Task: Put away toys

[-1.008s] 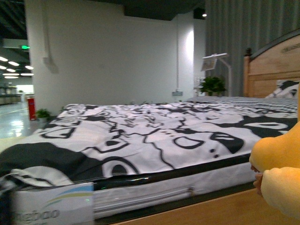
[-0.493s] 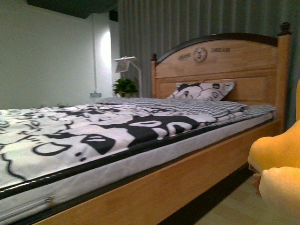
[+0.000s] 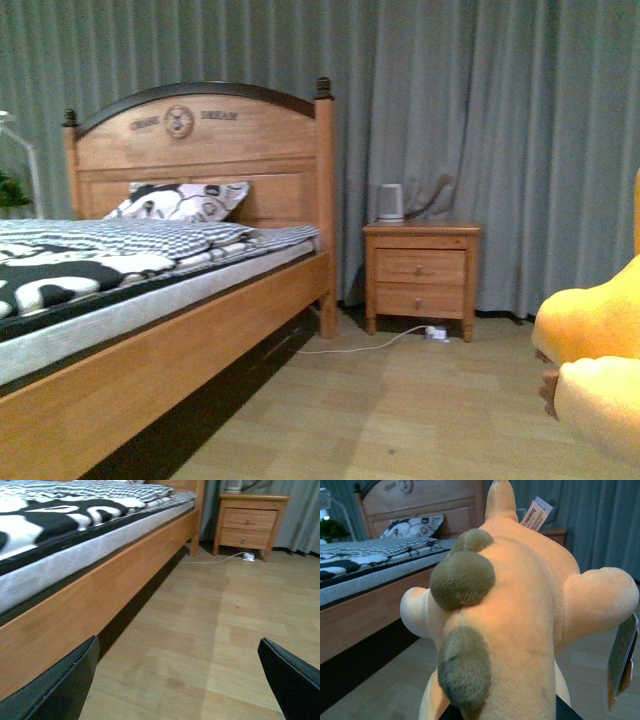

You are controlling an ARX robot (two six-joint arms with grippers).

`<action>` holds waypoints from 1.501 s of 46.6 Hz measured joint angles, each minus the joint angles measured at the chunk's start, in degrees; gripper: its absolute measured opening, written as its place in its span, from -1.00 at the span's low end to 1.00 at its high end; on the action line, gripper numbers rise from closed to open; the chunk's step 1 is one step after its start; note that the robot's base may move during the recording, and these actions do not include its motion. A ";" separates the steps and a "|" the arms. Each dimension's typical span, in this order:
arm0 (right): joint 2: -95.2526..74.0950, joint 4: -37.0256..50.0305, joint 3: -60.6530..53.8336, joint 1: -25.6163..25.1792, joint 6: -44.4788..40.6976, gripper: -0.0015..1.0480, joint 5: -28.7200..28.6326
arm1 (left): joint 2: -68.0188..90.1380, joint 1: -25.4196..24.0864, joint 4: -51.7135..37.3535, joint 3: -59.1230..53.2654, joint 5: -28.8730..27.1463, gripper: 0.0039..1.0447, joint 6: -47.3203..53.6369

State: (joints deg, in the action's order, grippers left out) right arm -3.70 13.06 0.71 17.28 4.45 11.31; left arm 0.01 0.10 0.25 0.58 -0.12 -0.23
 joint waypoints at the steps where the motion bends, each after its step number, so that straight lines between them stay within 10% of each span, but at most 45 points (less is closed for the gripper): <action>1: 0.00 0.00 0.00 0.00 0.00 -0.86 0.07 | 0.02 0.00 0.00 0.00 -0.02 0.89 0.00; 70: 0.07 0.00 0.00 -0.04 -0.02 -0.86 -0.15 | 0.04 0.04 0.00 0.00 0.13 0.89 0.00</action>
State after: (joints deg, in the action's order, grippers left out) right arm -3.64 13.06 0.71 17.23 4.43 11.16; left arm 0.05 0.14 0.25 0.58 0.01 -0.23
